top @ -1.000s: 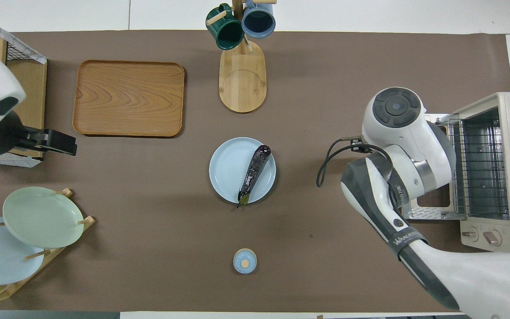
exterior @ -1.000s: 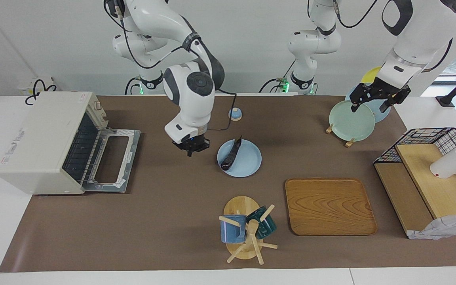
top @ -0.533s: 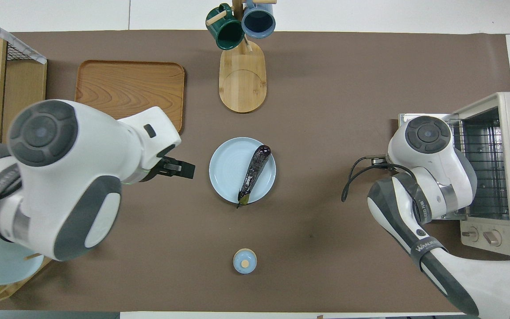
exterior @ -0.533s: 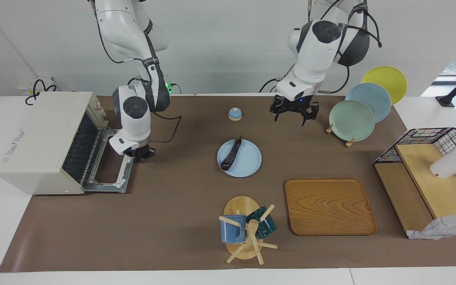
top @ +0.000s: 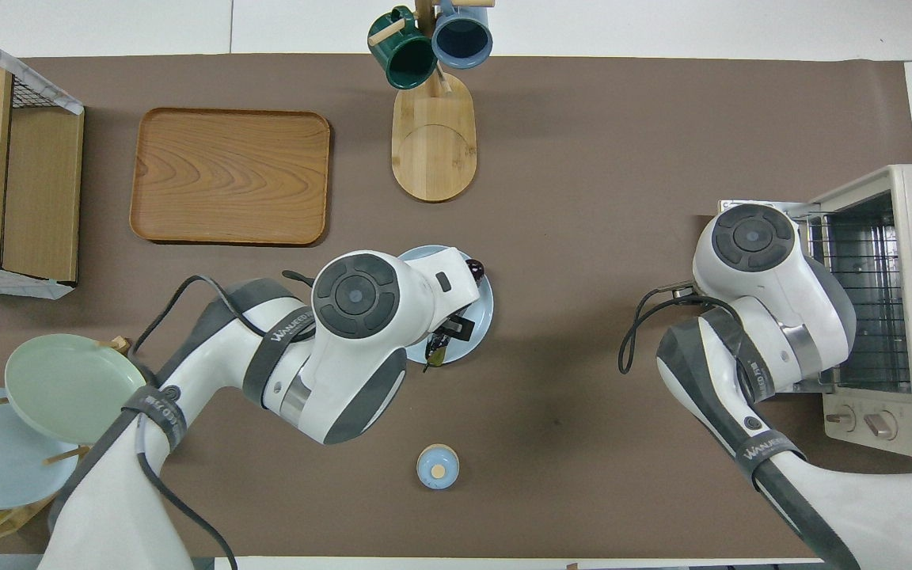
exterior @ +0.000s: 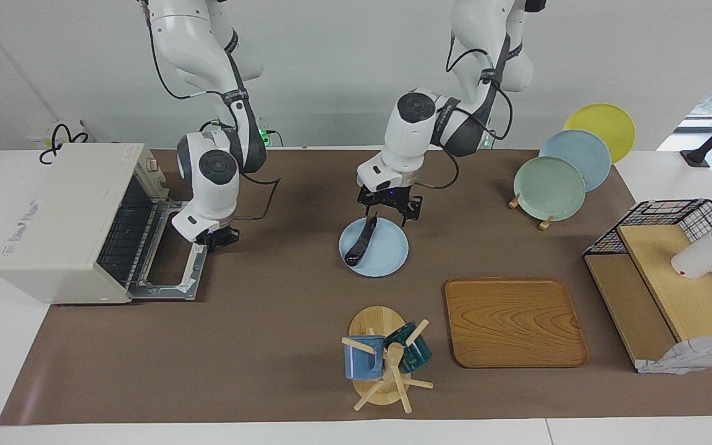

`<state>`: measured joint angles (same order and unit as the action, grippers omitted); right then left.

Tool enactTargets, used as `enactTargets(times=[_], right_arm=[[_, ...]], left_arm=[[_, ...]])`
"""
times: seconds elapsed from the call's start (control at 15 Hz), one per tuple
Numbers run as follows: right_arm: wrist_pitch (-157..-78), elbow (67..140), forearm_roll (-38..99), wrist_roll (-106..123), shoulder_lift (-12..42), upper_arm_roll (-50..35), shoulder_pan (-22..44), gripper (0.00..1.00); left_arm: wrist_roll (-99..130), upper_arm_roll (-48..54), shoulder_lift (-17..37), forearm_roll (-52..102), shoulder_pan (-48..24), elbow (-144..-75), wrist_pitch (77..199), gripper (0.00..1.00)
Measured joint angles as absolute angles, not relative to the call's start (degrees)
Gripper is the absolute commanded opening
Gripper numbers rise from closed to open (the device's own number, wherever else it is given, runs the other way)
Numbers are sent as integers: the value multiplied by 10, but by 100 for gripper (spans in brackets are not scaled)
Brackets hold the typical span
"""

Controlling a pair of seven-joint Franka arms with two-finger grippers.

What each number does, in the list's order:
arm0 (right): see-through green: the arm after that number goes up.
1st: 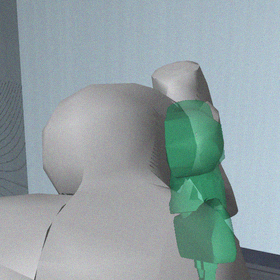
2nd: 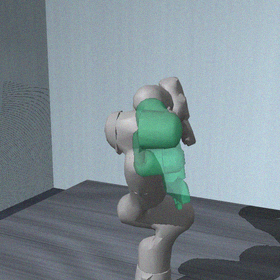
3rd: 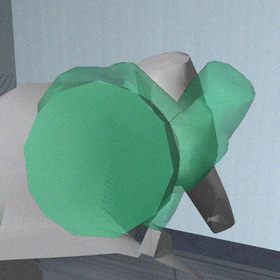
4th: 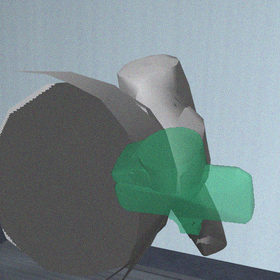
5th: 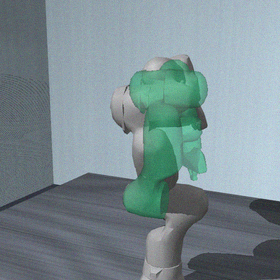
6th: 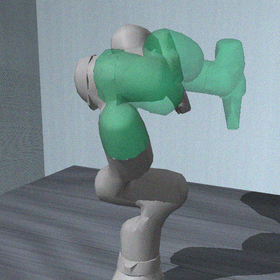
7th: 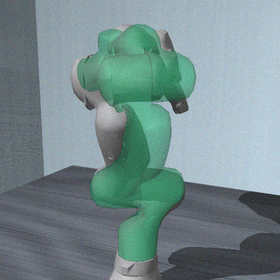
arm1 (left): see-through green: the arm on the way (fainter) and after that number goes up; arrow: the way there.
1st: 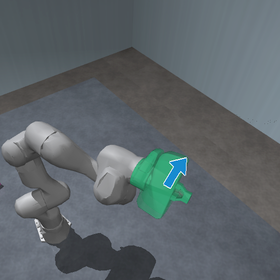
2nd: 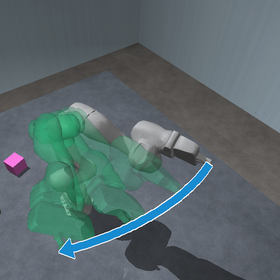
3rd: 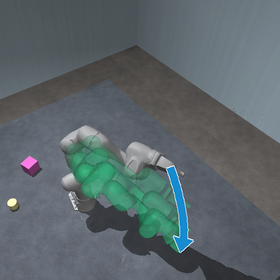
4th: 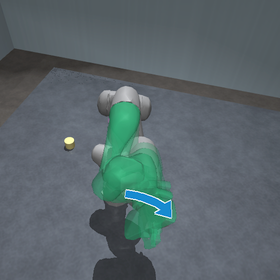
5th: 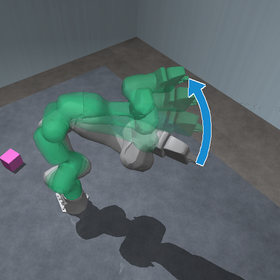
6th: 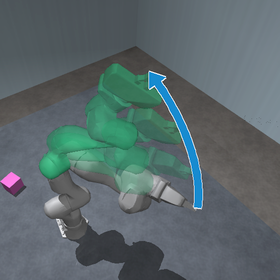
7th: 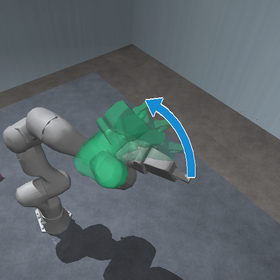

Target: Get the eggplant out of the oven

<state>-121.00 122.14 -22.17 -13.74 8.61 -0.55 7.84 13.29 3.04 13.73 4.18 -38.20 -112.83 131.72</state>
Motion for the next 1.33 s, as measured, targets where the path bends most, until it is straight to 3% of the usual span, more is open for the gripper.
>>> enactTargets(times=[0.2, 0.47, 0.6, 0.67, 0.8, 0.87, 1.33], right_arm=[[-1164, 1202, -196, -64, 39, -7, 53, 0], [-1137, 1192, -174, 16, -13, -8, -1, 0], [-1131, 1185, -170, 42, -22, -7, -21, 0], [-1128, 1183, -167, 55, -24, -7, -30, 0], [-1122, 1175, -163, 76, -26, -6, -46, 0], [-1117, 1170, -158, 88, -25, -5, -53, 0], [-966, 1051, -58, 126, -9, 2, -60, 0]], left_arm=[[133, 30, 179, 42, -399, -1129, 1367, 100], [133, 30, 195, 42, -403, -1128, 1381, 99], [133, 30, 197, 42, -404, -1128, 1387, 81], [133, 30, 197, 42, -404, -1128, 1388, 63], [133, 29, 198, 42, -404, -1128, 1388, 15], [133, 29, 198, 42, -404, -1128, 1388, 0], [136, 20, 196, 48, -394, -1124, 1386, 0]])
